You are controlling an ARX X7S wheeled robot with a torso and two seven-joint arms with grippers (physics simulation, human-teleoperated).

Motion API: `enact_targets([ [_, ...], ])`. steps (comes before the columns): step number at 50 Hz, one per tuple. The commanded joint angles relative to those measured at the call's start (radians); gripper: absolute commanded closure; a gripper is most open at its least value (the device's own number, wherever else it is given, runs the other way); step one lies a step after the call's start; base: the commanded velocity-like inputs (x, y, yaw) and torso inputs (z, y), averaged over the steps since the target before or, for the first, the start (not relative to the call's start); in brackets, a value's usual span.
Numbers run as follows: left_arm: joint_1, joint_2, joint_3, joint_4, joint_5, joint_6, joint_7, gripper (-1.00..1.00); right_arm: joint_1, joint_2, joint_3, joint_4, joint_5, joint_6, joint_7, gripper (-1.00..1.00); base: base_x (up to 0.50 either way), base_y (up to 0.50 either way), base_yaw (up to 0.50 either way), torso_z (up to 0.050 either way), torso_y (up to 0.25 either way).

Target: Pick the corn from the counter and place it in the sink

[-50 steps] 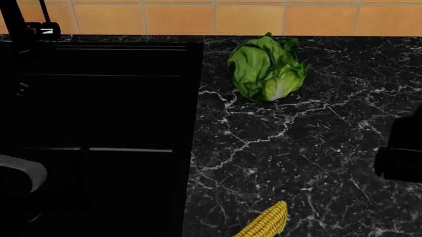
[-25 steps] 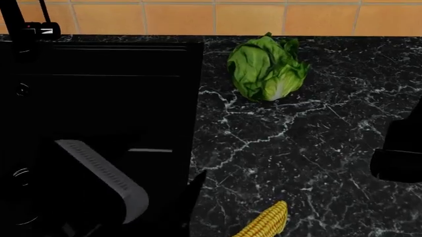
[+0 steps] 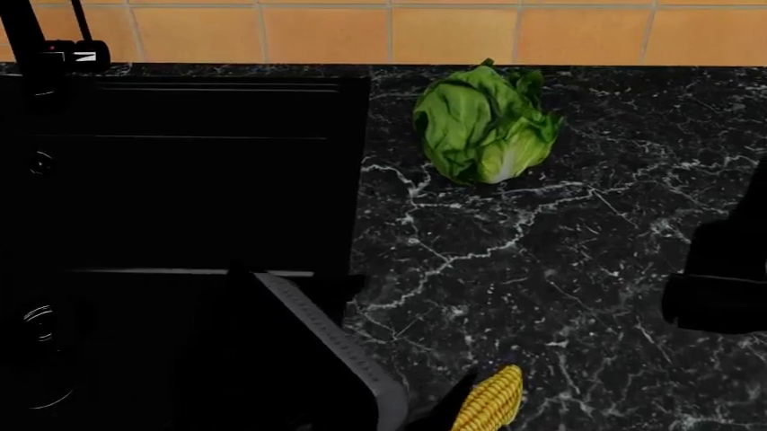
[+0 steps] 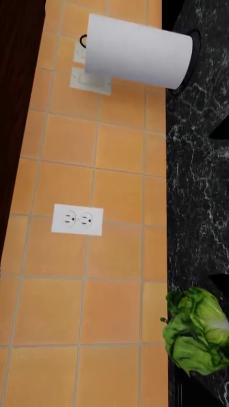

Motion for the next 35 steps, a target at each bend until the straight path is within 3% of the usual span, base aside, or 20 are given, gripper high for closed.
enact_targets([
  [1,-0.020,-0.001,0.070,-0.083,-0.015,0.016,-0.022,-1.00,-0.010,-0.007,-0.011,0.002,-0.010,-0.013,-0.005,-1.00,0.00,0.00,0.00,0.000,0.000],
  [35,0.003,-0.021,0.210,-0.318,-0.023,0.172,0.041,-1.00,-0.059,-0.021,-0.035,0.015,-0.071,-0.067,-0.048,-1.00,0.00,0.00,0.00,0.000,0.000],
])
